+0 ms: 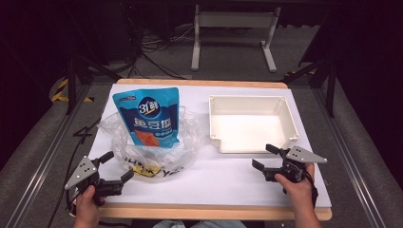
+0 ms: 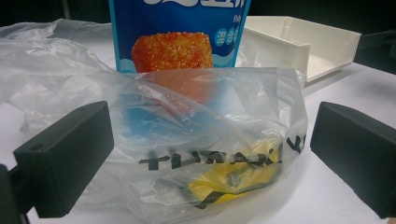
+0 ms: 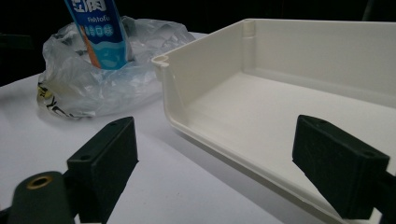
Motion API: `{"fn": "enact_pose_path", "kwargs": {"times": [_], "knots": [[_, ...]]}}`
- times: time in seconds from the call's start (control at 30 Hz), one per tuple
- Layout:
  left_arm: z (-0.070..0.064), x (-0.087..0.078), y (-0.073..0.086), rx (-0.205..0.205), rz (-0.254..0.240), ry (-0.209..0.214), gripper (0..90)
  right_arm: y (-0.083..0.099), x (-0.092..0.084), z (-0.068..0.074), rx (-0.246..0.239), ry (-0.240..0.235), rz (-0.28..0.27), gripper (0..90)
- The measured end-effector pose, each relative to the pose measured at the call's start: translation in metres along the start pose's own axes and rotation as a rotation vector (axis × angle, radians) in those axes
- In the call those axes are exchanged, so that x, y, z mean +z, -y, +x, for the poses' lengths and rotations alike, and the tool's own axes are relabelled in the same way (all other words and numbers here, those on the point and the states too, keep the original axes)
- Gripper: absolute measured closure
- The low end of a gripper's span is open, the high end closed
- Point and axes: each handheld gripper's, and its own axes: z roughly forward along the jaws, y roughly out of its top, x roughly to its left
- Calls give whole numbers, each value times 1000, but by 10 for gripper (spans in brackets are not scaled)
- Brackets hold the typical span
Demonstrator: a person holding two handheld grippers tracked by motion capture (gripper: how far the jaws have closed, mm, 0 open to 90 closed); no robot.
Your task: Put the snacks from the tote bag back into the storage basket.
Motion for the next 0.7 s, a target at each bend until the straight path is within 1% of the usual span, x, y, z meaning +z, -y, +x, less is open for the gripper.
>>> {"fn": "enact_pose_path", "kwargs": {"times": [0.1, 0.2, 0.27, 0.3, 0.33, 0.43, 0.5, 0.57, 0.63, 0.7], "knots": [[-1, 0, 0, 3, 1, 1, 2, -2, -1, 1, -21, 4, 7, 149], [-1, -1, 0, 5, 5, -2, 2, -3, 0, 1, -24, 4, 8, 149], [-1, -2, 0, 6, 11, 0, 2, -4, 0, 1, -30, 10, 10, 149], [-2, -1, 0, 7, 3, 0, 2, -4, -1, 1, -39, 19, 17, 148], [-2, -1, 0, 10, 5, 1, 2, -5, -2, 1, -46, 22, 16, 148], [-2, -1, 0, 8, 4, 1, 2, -8, -7, -1, -42, 37, 14, 148], [-2, -1, 0, 12, 7, 4, 2, -9, -9, -2, -42, 36, 12, 146], [-2, -2, 0, 11, 6, 2, 2, -10, -11, -1, -50, 36, 23, 146], [-2, -1, 0, 11, 2, 5, 2, -13, -13, 0, -55, 23, 34, 146], [-3, -1, 0, 13, 5, 7, 2, -14, -14, 1, -61, 17, 33, 145]]}}
